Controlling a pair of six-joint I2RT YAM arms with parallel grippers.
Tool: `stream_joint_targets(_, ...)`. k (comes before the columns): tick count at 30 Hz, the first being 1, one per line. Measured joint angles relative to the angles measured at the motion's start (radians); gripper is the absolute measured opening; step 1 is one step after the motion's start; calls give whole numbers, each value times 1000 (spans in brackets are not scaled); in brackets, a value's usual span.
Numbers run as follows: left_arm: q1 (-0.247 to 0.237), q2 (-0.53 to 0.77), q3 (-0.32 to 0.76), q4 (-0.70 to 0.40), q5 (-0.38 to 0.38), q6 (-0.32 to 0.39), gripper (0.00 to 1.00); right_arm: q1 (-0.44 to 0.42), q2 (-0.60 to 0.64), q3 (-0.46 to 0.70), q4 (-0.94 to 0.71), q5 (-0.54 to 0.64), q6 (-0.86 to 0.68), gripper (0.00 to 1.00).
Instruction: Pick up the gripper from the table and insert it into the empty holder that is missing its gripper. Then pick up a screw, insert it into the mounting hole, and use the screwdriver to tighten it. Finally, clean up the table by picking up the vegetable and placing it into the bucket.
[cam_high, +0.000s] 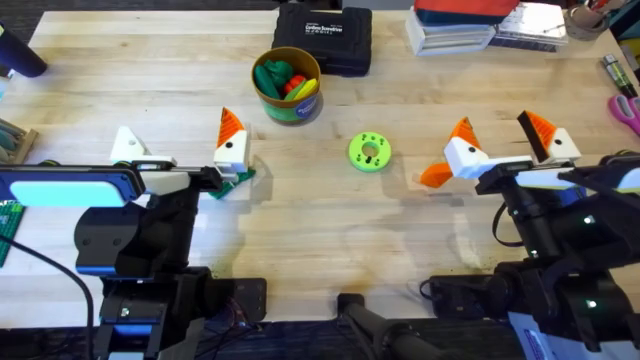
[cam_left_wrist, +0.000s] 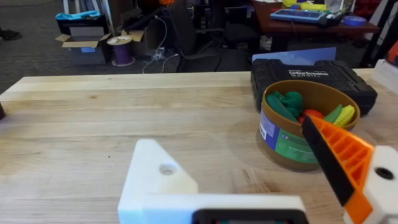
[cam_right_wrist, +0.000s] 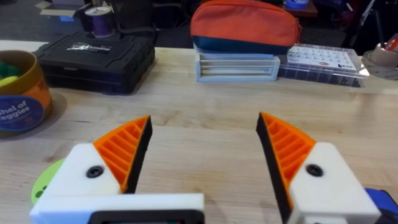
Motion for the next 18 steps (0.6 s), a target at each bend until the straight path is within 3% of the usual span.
stream_joint_targets(13,0,0,4,-6,-3,0,986,0,0,1,-5,0,0,994)
stream_joint_targets(15,0,0,29,-60,-6,0,986,0,0,11,-30,2,0,994)
stream_joint_targets(18,0,14,142,-236,-10,0,986,0,7,99,-206,3,0,994)
